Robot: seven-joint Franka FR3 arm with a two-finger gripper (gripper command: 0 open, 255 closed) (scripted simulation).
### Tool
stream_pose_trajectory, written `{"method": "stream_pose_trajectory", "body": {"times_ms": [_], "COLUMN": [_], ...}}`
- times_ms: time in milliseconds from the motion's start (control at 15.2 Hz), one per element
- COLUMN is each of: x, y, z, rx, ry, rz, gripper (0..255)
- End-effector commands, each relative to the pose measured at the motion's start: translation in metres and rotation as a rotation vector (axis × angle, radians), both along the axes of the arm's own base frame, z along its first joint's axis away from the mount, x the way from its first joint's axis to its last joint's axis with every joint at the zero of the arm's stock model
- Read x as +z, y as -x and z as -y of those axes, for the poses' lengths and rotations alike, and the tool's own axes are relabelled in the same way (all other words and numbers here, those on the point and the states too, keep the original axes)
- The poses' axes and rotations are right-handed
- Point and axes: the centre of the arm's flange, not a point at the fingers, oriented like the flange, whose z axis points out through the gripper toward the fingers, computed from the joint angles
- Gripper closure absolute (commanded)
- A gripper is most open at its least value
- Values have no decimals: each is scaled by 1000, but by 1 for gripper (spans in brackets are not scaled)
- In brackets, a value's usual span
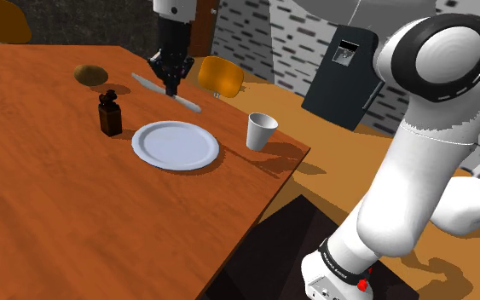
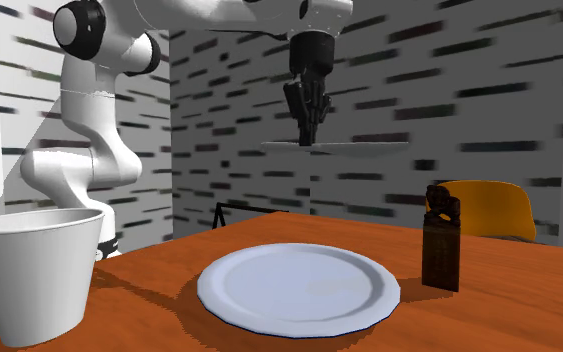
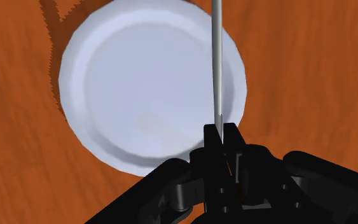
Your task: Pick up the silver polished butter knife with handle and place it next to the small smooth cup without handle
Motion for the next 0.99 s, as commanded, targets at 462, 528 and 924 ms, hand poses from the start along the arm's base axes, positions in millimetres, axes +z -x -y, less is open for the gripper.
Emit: {"method": "stream_pose_trajectory", "body": {"times_ms": [462,528,924], "x": [1,1,1], "y": [-39,-43,-67], "z": [112,125,200], "rx": [2,2,2], "ry": [0,0,0], "rz": [0,0,0], "gripper": [255,255,255]}}
